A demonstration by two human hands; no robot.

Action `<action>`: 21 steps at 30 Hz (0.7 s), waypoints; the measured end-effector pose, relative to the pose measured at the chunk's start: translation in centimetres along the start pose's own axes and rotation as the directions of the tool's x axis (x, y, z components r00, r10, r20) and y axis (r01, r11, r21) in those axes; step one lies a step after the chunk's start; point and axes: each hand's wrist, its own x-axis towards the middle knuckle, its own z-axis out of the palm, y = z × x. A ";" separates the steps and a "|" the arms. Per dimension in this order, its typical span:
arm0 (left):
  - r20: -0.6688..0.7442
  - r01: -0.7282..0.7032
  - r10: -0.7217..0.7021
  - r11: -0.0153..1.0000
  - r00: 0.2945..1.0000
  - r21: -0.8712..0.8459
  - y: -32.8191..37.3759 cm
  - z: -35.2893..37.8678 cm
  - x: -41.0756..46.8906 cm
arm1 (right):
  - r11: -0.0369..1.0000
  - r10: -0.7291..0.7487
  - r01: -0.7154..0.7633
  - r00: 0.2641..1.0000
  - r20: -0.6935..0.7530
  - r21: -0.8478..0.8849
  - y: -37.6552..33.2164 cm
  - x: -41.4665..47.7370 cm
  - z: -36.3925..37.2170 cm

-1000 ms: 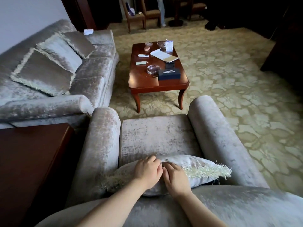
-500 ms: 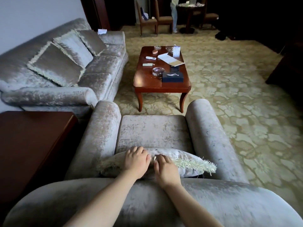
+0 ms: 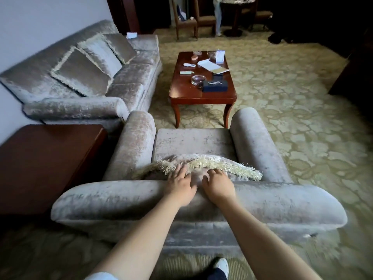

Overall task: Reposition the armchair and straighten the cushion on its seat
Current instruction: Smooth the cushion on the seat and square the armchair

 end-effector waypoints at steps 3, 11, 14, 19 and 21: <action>-0.027 0.016 -0.016 1.000 1.000 0.013 0.3 0.5 -3.3 | 0.996 -0.043 0.035 0.995 -0.085 -0.085 0.0 -3.9 0.4; -0.259 0.051 -0.024 0.994 0.965 0.100 1.0 1.7 -8.9 | 0.969 -0.186 0.165 0.977 -0.100 -0.184 2.0 -9.8 -0.2; -0.222 0.042 -0.015 0.992 0.975 0.117 2.7 1.7 -8.9 | 0.964 -0.215 0.183 0.964 -0.155 -0.193 3.8 -10.4 -1.8; -0.175 0.020 0.000 0.993 0.985 0.114 8.1 1.6 -6.8 | 0.974 -0.152 0.117 0.973 -0.174 -0.194 8.8 -9.7 -4.7; -0.165 0.025 -0.008 0.994 0.986 0.107 10.6 1.6 -5.9 | 0.974 -0.130 0.095 0.978 -0.162 -0.206 11.3 -9.1 -6.0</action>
